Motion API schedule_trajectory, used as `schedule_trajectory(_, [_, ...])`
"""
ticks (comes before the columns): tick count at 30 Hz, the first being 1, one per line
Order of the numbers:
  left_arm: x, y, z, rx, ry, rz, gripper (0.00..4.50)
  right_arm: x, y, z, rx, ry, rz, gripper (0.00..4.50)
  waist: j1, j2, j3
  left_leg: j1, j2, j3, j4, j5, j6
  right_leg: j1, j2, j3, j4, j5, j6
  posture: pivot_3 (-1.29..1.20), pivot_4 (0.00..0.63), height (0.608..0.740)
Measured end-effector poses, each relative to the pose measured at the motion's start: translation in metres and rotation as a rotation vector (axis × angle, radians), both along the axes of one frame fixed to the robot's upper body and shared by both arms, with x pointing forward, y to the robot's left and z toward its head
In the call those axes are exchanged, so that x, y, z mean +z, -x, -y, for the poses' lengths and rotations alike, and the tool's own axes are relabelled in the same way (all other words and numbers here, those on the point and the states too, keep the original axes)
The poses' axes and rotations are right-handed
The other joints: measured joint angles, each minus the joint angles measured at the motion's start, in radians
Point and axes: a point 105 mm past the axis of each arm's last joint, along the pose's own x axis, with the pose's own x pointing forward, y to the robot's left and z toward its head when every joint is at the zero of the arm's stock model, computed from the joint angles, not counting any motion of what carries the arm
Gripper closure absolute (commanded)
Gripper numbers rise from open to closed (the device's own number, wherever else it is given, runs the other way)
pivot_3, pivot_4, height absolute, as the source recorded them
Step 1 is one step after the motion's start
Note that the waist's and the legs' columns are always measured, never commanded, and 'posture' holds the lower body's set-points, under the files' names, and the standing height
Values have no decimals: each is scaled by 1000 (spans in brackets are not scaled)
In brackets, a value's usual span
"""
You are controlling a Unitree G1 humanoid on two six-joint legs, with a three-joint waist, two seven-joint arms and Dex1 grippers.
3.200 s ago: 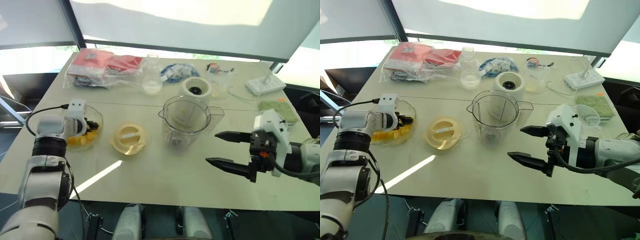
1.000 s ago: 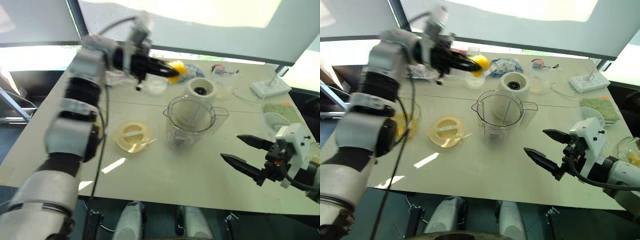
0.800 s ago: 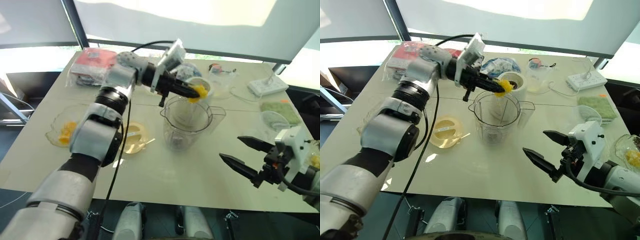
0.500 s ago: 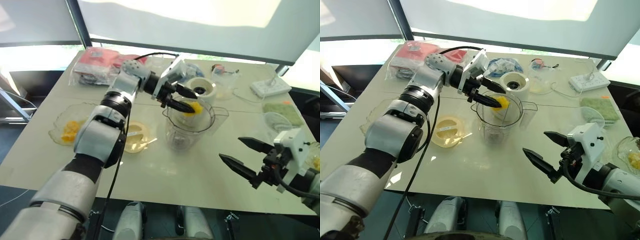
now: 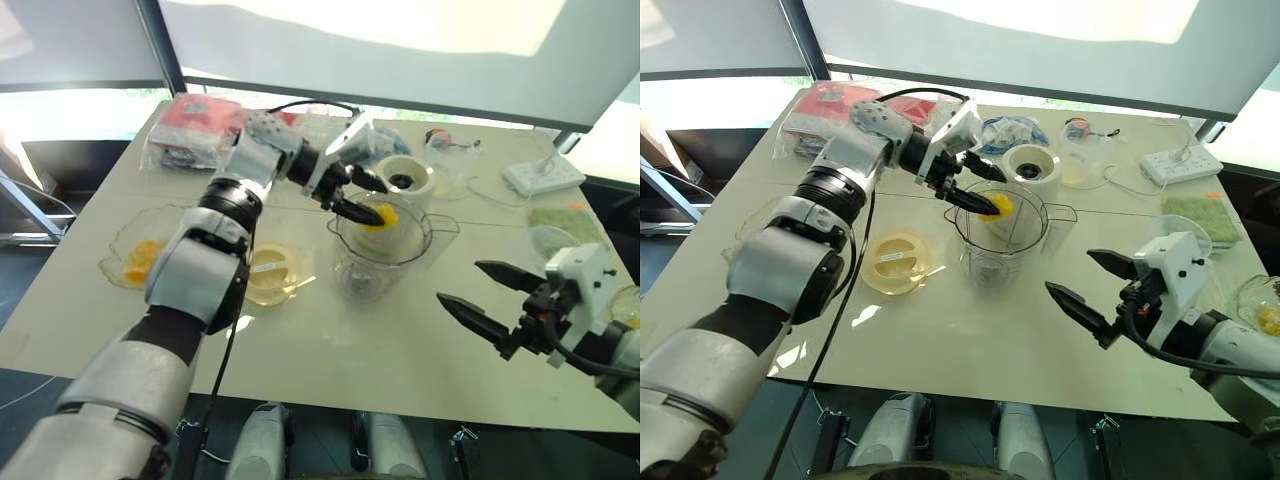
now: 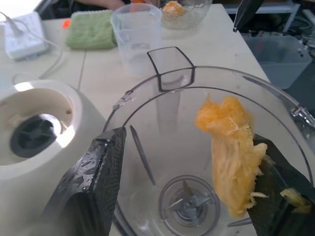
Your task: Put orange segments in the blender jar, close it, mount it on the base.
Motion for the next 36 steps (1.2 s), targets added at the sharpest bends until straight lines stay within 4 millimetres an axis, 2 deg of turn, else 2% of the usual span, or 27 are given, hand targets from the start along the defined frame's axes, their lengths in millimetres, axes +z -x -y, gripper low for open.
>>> schedule_trajectory(8, [8,-3,6,70,-31,-45,1175,-3,0,2,-31,-11,-1,0,-1,0,0,0,0,-1,0,0,1,0,0,-1,1,0,0,0,150,740])
schedule_trajectory(14, [16,-6,6,41,-31,128,1175,-5,2,1,-48,-5,2,0,-1,1,0,0,1,-1,0,0,1,0,0,0,1,0,0,0,150,740])
schedule_trajectory(18, [9,-8,-1,17,-82,256,1175,-4,2,1,-45,-5,9,0,0,1,0,1,1,0,0,0,1,0,0,0,1,0,0,0,150,740])
schedule_trajectory(21, [10,-6,-4,-3,-90,267,1175,-3,2,0,-40,-6,14,0,1,1,0,1,1,0,0,0,1,0,0,0,1,0,0,0,150,740])
schedule_trajectory(24, [15,-12,-1,62,-36,253,1175,-1,0,2,-44,-4,27,0,1,1,0,0,0,0,0,0,1,0,0,0,1,0,0,0,150,740])
schedule_trajectory(26, [25,-12,-1,89,37,215,1175,-2,0,3,-56,0,27,0,-1,1,0,0,0,0,0,0,1,0,0,0,1,0,1,0,150,740])
schedule_trajectory(29, [54,-6,-7,98,175,206,1175,-5,-3,16,-141,5,47,0,-3,1,0,0,1,-1,0,0,1,0,0,0,1,2,3,0,150,740])
schedule_trajectory(32, [76,4,-29,110,290,196,1175,-8,-8,39,-289,33,86,0,-7,5,-3,2,1,0,0,0,1,0,0,0,3,2,3,0,150,740])
schedule_trajectory(36, [68,23,-65,162,386,97,1175,-20,-7,72,-493,106,109,0,-12,10,-5,3,1,-1,0,0,0,0,1,0,6,1,3,0,150,740])
